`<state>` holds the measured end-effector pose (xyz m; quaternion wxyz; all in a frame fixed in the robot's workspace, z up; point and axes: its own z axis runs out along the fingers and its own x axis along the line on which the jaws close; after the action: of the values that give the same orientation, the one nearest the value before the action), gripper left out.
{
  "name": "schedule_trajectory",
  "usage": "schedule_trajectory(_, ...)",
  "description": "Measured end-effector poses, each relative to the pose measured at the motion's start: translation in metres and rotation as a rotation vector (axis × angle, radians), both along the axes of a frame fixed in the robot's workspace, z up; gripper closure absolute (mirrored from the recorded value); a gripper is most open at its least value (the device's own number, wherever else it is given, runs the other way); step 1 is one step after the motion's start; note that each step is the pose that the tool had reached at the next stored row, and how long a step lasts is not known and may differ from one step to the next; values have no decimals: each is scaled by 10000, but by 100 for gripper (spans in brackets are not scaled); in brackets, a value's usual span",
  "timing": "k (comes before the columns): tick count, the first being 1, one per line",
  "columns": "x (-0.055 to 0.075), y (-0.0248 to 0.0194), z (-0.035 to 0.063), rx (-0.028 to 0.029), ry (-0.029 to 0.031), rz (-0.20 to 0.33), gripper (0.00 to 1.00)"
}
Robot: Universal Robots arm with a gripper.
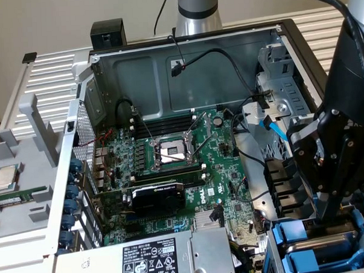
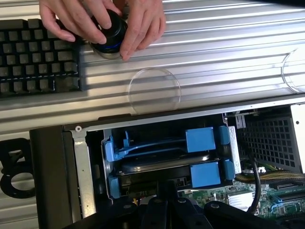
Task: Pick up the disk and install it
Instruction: 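Insert the second disk wire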
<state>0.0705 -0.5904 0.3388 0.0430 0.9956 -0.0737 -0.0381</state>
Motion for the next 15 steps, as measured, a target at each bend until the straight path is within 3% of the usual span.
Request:
schedule_trajectory(7,0,0,21,7,-2,1,89)
schedule_trajectory(15,-5,9,185,-38,0,0,89)
